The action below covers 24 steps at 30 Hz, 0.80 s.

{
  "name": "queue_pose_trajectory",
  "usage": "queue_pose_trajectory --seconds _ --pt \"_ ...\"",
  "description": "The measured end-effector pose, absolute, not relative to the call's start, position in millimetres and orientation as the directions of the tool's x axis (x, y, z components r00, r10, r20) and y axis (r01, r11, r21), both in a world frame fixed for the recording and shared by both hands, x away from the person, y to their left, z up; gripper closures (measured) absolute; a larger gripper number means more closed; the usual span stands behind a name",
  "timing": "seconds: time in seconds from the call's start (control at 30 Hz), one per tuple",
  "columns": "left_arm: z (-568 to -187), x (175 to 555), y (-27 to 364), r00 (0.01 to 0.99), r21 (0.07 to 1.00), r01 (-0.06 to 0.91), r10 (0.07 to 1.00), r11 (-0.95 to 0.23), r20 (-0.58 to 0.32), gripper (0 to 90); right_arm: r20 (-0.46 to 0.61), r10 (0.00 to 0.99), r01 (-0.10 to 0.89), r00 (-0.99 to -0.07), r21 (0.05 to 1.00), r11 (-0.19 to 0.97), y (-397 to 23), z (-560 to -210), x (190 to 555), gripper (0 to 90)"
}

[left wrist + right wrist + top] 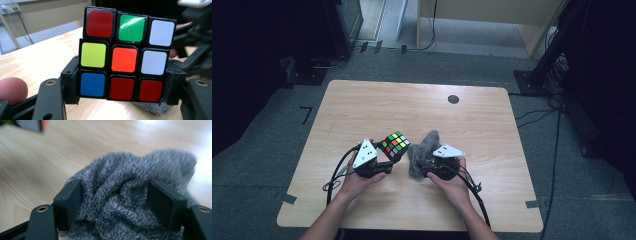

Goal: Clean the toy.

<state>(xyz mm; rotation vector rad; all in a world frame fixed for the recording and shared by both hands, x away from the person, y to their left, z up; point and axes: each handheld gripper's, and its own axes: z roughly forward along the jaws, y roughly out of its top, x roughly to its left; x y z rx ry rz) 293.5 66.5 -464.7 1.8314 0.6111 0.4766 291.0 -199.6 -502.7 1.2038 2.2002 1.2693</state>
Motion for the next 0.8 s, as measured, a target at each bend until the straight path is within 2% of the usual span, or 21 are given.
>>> queue_pose_trajectory --seconds 0.27,0.37,0.47,0.53,0.63,0.8 --pt "-465 293 64 0.81 0.938 0.204 0.587 -0.278 -0.002 33.3 0.125 0.801 0.56 -0.585 0.777 0.288 -197 -517 294 38.3" --pt "-465 293 64 0.807 0.939 0.209 0.591 -0.273 -0.008 33.3 0.129 0.805 0.554 -0.579 0.787 0.272 -201 -521 292 49.2" --pt "-465 294 65 0.809 0.942 0.213 0.587 -0.259 -0.022 33.3 0.092 0.802 0.537 -0.591 0.786 0.305 -202 -518 289 67.0" --pt "-465 294 66 0.81 0.942 0.214 0.586 -0.258 -0.024 33.3 0.092 0.797 0.532 -0.597 0.788 0.308 -204 -516 287 73.7" --pt "-466 293 65 0.818 0.939 0.207 0.574 -0.275 -0.012 33.4 0.145 0.777 0.525 -0.612 0.81 0.263 -209 -510 286 76.4" --pt "-468 289 60 0.841 0.932 0.176 0.54 -0.316 0.024 33.5 0.183 0.758 0.417 -0.626 0.9 0.126 -220 -476 274 76.7"
